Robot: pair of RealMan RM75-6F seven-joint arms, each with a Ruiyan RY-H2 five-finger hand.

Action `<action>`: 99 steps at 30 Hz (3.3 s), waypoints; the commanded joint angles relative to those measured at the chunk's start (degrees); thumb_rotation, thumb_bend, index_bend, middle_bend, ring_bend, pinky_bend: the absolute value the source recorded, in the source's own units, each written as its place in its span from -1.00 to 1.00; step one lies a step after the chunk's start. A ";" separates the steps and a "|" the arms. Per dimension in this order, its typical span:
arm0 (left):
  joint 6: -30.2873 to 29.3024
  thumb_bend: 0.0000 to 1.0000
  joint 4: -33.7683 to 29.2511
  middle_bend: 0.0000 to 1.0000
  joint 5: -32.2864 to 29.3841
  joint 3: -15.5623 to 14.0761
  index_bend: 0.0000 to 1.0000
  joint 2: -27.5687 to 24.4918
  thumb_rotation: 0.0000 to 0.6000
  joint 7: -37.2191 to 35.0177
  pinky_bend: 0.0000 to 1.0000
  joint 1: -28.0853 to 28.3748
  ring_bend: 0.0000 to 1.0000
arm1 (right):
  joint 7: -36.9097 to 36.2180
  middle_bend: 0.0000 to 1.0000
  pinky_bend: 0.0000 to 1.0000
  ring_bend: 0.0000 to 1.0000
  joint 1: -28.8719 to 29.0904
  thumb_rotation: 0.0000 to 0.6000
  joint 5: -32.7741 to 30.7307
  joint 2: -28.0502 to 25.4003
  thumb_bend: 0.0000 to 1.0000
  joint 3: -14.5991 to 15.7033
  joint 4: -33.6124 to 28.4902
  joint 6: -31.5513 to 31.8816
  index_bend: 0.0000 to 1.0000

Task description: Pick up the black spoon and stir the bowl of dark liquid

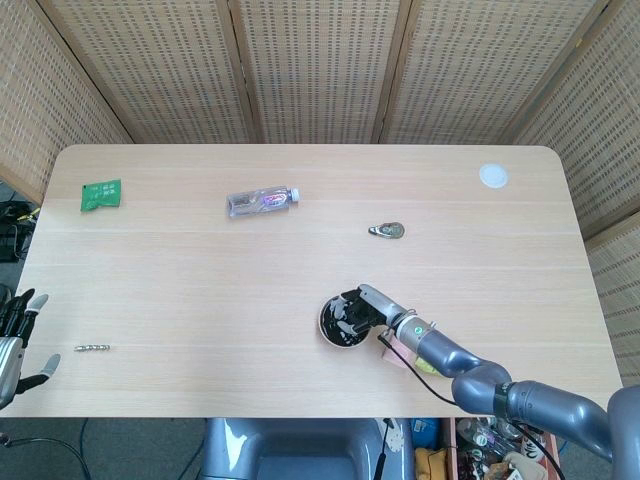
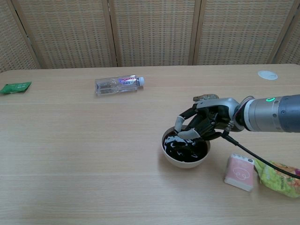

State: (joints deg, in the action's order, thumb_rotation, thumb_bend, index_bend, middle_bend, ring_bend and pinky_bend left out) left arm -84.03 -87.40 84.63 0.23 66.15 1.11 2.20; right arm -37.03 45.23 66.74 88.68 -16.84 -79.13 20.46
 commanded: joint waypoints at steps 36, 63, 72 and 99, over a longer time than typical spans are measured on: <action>0.16 -0.36 -0.26 -1.00 0.41 -0.09 -1.00 0.04 1.00 0.18 -1.00 0.10 -1.00 | 3.50 0.89 1.00 0.92 0.87 1.00 -3.26 -1.43 0.38 0.53 0.78 -0.66 0.33; 0.15 -0.36 0.15 -1.00 0.53 -0.16 -1.00 0.31 1.00 -0.13 -1.00 0.01 -1.00 | 5.83 0.89 1.00 0.92 1.56 1.00 -5.25 -2.62 0.39 0.53 2.38 -0.50 0.33; 0.33 -0.36 -0.05 -1.00 0.82 -0.15 -1.00 0.40 1.00 0.10 -1.00 0.30 -1.00 | 6.03 0.89 1.00 0.92 0.36 1.00 -5.45 -4.11 0.39 0.99 0.21 0.04 0.33; 0.00 -0.36 -0.09 -1.00 1.00 -0.26 -1.00 0.35 1.00 0.03 -1.00 0.15 -1.00 | 4.28 0.88 1.00 0.93 -1.02 1.00 -2.40 -5.77 0.39 0.34 -0.52 -2.05 0.33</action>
State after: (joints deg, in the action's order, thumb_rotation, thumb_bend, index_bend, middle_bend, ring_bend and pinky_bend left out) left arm -84.04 -87.50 85.63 -0.04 66.50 1.14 2.35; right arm -32.61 44.38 64.18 83.06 -16.42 -79.57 18.45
